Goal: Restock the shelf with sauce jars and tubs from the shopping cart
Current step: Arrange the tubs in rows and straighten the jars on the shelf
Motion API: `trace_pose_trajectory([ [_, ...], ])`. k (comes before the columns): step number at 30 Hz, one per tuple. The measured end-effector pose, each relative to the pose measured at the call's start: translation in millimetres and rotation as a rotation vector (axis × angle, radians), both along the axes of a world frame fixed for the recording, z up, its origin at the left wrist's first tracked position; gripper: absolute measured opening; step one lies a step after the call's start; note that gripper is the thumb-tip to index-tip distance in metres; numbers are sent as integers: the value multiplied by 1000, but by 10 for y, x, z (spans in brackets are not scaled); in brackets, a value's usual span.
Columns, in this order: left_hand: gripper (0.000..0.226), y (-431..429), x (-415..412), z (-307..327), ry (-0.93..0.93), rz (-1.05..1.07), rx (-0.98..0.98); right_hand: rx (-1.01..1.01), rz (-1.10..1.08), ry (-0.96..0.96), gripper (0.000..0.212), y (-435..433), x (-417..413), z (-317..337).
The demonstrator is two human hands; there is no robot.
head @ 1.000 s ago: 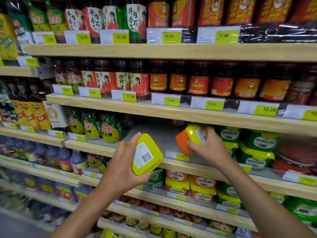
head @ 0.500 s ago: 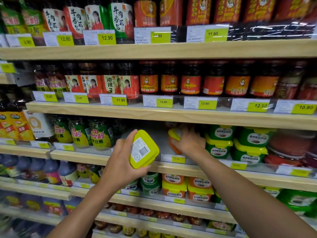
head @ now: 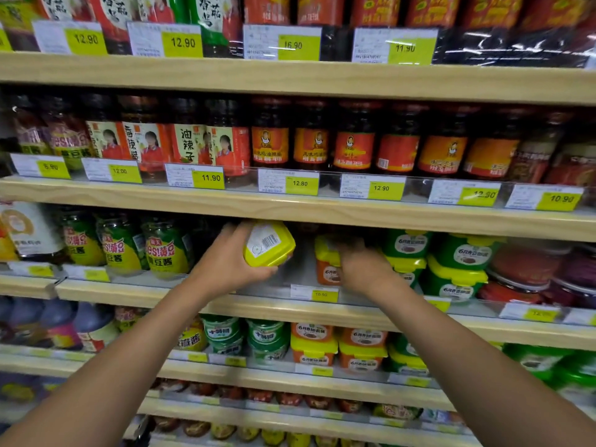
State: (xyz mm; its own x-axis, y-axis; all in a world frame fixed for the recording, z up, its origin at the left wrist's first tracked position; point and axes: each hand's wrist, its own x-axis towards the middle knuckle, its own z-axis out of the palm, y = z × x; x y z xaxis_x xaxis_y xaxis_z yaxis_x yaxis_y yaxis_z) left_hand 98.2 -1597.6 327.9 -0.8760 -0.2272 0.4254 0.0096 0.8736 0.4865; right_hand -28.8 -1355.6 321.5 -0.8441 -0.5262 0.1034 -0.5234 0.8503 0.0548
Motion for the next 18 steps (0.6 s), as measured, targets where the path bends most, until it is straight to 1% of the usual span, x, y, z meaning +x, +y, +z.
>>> trace_pose_trajectory([
  [3,87,-76,-225,16,-65,-36,15,58,8,131,54,17,-18,-58],
  [5,81,-55,-335,35,-89,-111,60,-2,35,176,54,47,-8,-61],
  [7,75,-48,-453,31,-142,-175,86,-100,100,222,58,80,32,-72],
  [9,78,-67,-559,5,-228,-199,106,-153,144,255,64,94,75,-110],
  [12,94,-89,-665,-27,-291,-235,105,-168,126,293,67,74,117,-154],
  [18,83,-98,-778,-28,-347,-317,81,-140,98,474,69,-16,184,-212],
])
